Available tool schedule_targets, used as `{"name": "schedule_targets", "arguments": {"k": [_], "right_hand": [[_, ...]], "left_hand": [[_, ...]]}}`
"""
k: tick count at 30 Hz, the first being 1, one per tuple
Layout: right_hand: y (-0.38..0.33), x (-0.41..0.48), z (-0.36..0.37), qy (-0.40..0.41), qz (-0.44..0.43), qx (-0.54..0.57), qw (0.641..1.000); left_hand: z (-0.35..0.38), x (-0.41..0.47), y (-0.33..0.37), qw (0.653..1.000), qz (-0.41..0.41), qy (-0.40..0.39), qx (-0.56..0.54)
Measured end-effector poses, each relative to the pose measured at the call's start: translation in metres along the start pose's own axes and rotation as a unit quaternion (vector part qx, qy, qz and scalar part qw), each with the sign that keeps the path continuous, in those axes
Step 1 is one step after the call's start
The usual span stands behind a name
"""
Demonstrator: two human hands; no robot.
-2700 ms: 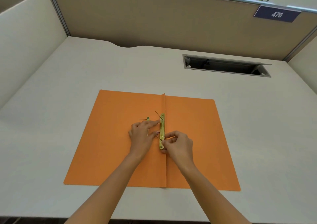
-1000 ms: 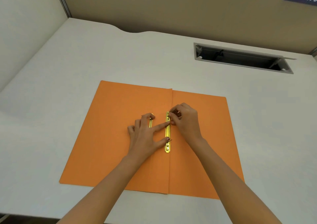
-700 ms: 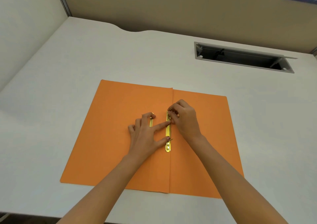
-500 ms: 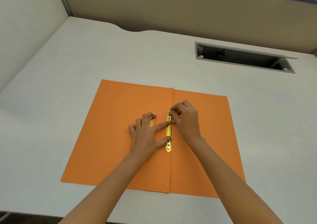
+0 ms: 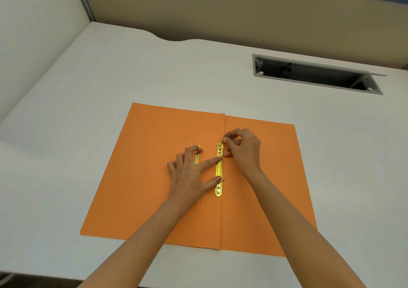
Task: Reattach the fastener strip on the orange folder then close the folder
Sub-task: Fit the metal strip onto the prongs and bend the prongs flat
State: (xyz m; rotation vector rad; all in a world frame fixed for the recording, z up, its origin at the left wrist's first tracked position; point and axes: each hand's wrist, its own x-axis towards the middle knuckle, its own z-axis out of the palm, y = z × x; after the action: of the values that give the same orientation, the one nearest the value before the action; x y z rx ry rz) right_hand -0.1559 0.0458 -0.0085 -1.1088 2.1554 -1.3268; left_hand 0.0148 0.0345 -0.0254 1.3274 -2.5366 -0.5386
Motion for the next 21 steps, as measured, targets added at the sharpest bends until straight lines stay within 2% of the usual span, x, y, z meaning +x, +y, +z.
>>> {"name": "schedule_targets", "arguments": {"k": [11,21], "right_hand": [[-0.003,0.012,0.000,-0.055,-0.001,-0.049,0.997],[-0.001,0.008,0.004,-0.040,0.005,-0.063,0.997]], "left_hand": [[0.000,0.000,0.000,1.000,0.001,0.001,0.000],[0.000,0.000,0.000,1.000,0.001,0.005,-0.002]]}}
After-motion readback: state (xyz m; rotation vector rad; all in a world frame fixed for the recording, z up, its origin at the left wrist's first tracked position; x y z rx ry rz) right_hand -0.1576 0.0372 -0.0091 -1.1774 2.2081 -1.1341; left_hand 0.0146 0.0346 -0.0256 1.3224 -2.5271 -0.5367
